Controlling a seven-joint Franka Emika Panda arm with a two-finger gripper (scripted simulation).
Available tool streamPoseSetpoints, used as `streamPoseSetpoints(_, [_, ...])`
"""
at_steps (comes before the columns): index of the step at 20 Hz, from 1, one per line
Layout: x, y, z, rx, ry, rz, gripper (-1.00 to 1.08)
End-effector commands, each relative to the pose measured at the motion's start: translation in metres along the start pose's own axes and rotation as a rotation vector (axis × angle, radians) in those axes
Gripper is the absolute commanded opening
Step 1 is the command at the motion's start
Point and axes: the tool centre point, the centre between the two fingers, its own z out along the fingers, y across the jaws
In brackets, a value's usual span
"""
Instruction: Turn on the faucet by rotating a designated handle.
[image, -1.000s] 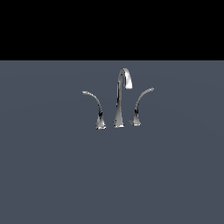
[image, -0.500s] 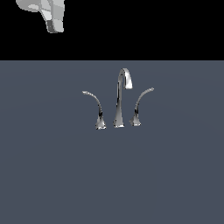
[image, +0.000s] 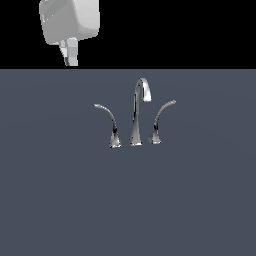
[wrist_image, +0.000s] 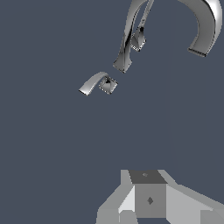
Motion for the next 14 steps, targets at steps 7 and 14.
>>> streamPoseSetpoints(7, [0.027,-0.034,0.038,-0.001,-0.001,0.166,-1.0])
streamPoseSetpoints(14, [0.055,-0.06,0.072,-0.005,0.001,0.31,-1.0])
